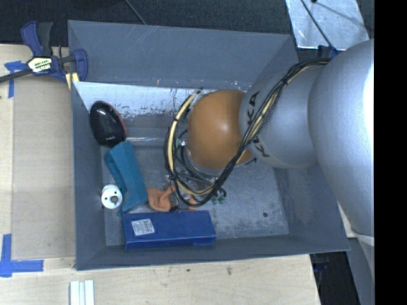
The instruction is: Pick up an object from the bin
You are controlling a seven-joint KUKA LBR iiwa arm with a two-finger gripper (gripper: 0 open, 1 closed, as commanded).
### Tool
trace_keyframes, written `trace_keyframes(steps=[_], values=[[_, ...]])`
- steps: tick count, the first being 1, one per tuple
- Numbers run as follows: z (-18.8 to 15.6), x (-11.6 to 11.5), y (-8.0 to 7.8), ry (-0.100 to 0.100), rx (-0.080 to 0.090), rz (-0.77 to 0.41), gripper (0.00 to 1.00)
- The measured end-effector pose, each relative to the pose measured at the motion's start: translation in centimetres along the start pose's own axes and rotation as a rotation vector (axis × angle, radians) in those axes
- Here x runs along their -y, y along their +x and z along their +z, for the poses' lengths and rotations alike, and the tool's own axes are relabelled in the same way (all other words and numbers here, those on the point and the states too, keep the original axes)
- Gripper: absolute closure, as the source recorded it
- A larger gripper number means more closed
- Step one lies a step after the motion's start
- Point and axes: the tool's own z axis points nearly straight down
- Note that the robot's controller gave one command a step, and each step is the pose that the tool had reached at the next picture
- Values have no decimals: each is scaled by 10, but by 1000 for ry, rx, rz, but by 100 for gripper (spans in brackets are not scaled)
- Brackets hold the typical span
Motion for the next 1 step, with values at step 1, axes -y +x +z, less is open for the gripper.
trace_keyframes(steps=[1], values=[[0, 0, 0, 0, 0, 0, 100]])
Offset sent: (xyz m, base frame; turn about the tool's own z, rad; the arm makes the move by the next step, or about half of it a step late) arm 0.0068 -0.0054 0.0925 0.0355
